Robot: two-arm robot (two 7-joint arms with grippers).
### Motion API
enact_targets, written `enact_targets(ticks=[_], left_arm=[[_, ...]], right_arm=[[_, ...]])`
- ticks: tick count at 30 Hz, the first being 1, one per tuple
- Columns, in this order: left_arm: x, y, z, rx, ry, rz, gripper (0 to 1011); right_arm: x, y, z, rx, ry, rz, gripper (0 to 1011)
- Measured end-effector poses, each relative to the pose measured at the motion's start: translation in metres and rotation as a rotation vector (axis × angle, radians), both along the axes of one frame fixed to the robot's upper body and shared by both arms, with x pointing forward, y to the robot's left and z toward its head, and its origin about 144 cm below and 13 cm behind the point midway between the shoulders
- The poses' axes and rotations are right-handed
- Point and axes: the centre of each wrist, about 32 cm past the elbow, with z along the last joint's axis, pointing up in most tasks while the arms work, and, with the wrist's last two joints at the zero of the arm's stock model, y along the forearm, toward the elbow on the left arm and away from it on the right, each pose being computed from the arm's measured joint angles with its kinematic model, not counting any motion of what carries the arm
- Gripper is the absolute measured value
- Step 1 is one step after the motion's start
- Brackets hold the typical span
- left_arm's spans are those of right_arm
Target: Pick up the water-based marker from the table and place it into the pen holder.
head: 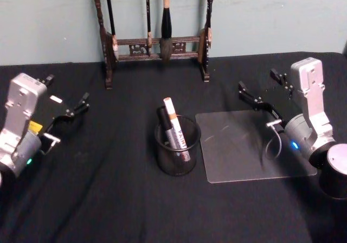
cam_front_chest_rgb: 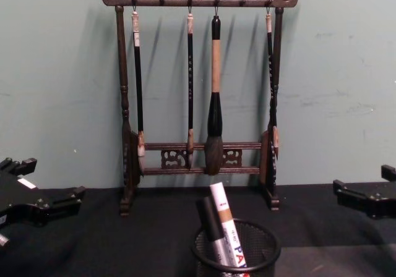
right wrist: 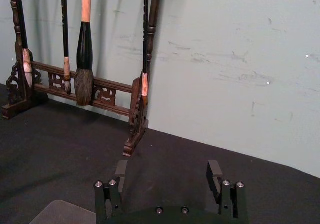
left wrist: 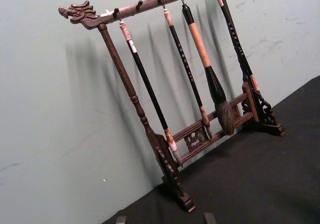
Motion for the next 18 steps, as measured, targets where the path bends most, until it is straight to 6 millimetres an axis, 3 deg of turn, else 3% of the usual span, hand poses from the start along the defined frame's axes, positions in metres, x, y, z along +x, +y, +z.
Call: enact_targets(ticks=[18], left_arm=[[0.0000, 0.0000, 0.0000, 0.000, 0.000, 0.000, 1001]], right_arm=[[0.0000, 0.0000, 0.0000, 0.000, 0.000, 0.000, 1002]])
